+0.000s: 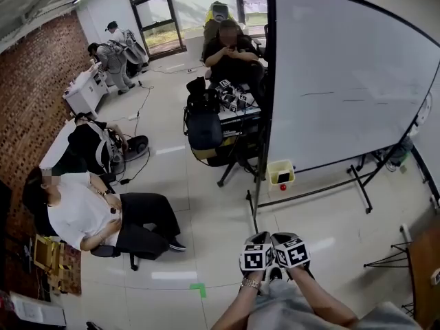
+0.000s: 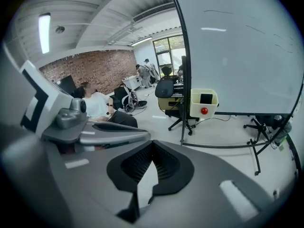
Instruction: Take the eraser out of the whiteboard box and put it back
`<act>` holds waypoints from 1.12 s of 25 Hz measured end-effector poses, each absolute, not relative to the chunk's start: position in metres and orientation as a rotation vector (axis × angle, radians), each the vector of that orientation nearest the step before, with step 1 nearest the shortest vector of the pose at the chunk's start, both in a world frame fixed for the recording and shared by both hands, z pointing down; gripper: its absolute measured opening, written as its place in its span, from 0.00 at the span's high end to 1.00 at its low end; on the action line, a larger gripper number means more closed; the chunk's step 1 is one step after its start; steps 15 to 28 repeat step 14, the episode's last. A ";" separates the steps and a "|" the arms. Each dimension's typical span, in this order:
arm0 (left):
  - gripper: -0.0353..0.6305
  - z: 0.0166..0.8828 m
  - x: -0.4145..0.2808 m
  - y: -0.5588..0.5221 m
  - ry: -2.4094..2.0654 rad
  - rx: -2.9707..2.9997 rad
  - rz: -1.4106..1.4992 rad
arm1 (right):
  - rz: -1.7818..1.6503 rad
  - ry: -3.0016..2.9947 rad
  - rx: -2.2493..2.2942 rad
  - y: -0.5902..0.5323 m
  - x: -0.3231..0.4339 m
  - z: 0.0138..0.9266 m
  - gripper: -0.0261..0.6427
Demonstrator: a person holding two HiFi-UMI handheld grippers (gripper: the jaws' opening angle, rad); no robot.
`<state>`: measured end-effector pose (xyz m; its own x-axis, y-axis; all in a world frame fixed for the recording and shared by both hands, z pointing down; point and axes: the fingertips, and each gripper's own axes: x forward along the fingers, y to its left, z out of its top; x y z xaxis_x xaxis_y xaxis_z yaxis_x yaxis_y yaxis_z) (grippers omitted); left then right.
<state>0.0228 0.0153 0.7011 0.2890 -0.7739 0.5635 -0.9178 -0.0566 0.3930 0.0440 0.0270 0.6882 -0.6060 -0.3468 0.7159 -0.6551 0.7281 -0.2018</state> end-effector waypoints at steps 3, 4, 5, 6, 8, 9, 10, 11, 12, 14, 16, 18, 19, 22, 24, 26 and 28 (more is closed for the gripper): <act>0.94 0.695 0.033 0.020 -1.503 1.878 0.258 | 0.585 -2.253 0.778 0.028 0.053 0.685 0.96; 0.94 0.693 0.035 0.022 -1.502 1.881 0.261 | 0.583 -2.254 0.780 0.029 0.054 0.684 0.96; 0.94 0.692 0.035 0.023 -1.507 1.882 0.262 | 0.583 -2.258 0.778 0.030 0.054 0.683 0.96; 0.94 0.692 0.034 0.023 -1.515 1.882 0.262 | 0.585 -2.264 0.776 0.030 0.053 0.682 0.96; 0.94 0.689 0.034 0.022 -1.535 1.879 0.262 | 0.592 -2.279 0.769 0.030 0.053 0.679 0.96; 0.94 0.687 0.035 0.021 -1.543 1.877 0.262 | 0.600 -2.287 0.766 0.029 0.054 0.677 0.96; 0.94 0.685 0.036 0.021 -1.549 1.874 0.264 | 0.615 -2.294 0.764 0.029 0.055 0.675 0.96; 0.94 0.683 0.038 0.021 -1.554 1.870 0.268 | 0.638 -2.300 0.762 0.030 0.056 0.674 0.96; 0.95 0.682 0.040 0.021 -1.558 1.865 0.275 | 0.666 -2.305 0.760 0.031 0.058 0.675 0.96; 0.95 0.682 0.044 0.022 -1.566 1.855 0.292 | 0.726 -2.311 0.757 0.032 0.062 0.676 0.96; 0.95 0.682 0.044 0.022 -1.566 1.855 0.292 | 0.726 -2.311 0.757 0.032 0.062 0.676 0.96; 0.95 0.682 0.044 0.022 -1.566 1.855 0.292 | 0.726 -2.311 0.757 0.032 0.062 0.676 0.96; 0.95 0.682 0.044 0.022 -1.566 1.855 0.292 | 0.726 -2.311 0.757 0.032 0.062 0.676 0.96; 0.95 0.682 0.044 0.022 -1.566 1.855 0.292 | 0.726 -2.311 0.757 0.032 0.062 0.676 0.96; 0.95 0.682 0.044 0.022 -1.566 1.855 0.292 | 0.726 -2.311 0.757 0.032 0.062 0.676 0.96; 0.95 0.682 0.044 0.022 -1.566 1.855 0.292 | 0.726 -2.311 0.757 0.032 0.062 0.676 0.96; 0.95 0.682 0.044 0.022 -1.566 1.855 0.292 | 0.726 -2.311 0.757 0.032 0.062 0.676 0.96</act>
